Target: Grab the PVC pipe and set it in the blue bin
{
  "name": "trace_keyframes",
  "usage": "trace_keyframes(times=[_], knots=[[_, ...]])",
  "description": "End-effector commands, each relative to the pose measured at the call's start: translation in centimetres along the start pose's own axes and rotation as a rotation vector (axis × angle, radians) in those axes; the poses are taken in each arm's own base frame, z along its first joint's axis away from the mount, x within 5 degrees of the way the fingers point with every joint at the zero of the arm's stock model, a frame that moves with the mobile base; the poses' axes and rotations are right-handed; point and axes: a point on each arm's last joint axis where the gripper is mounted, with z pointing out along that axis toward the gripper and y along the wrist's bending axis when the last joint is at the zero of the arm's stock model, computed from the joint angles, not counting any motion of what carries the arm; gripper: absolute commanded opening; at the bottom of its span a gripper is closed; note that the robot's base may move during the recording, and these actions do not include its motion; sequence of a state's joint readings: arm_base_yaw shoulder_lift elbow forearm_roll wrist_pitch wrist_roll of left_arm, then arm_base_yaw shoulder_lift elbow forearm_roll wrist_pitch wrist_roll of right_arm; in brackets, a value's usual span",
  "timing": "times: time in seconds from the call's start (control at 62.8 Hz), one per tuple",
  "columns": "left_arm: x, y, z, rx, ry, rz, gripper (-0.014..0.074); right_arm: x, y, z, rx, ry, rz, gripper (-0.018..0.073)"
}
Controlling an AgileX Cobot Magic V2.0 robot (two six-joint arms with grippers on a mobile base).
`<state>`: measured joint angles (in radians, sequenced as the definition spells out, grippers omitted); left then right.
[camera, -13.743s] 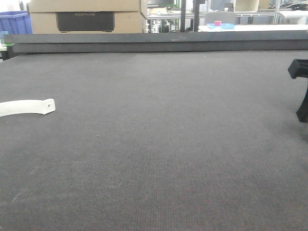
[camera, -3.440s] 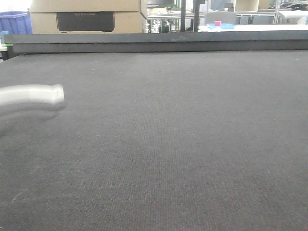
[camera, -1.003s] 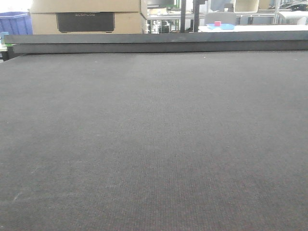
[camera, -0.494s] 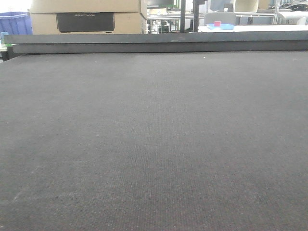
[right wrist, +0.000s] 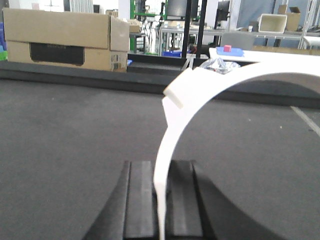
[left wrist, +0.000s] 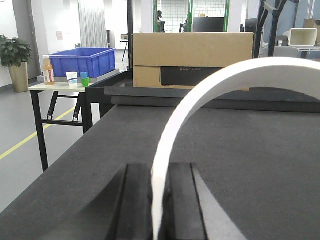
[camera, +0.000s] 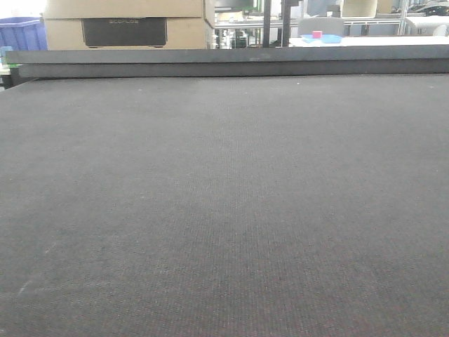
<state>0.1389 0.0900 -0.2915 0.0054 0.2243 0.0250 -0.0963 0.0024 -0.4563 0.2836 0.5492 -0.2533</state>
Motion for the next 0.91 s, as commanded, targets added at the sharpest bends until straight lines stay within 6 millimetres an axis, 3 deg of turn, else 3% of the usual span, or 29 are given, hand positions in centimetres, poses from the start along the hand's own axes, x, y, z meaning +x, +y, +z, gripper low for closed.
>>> trace_keyframes(times=[0.0, 0.892], knots=[[-0.28, 0.01, -0.08, -0.002, -0.036, 0.004, -0.0111, -0.35, -0.15, 0.0, 0.018, -0.049, -0.017, -0.0168], [-0.28, 0.01, -0.08, -0.002, -0.036, 0.004, -0.0111, -0.31, -0.11, 0.0, 0.013, -0.045, -0.011, -0.0168]])
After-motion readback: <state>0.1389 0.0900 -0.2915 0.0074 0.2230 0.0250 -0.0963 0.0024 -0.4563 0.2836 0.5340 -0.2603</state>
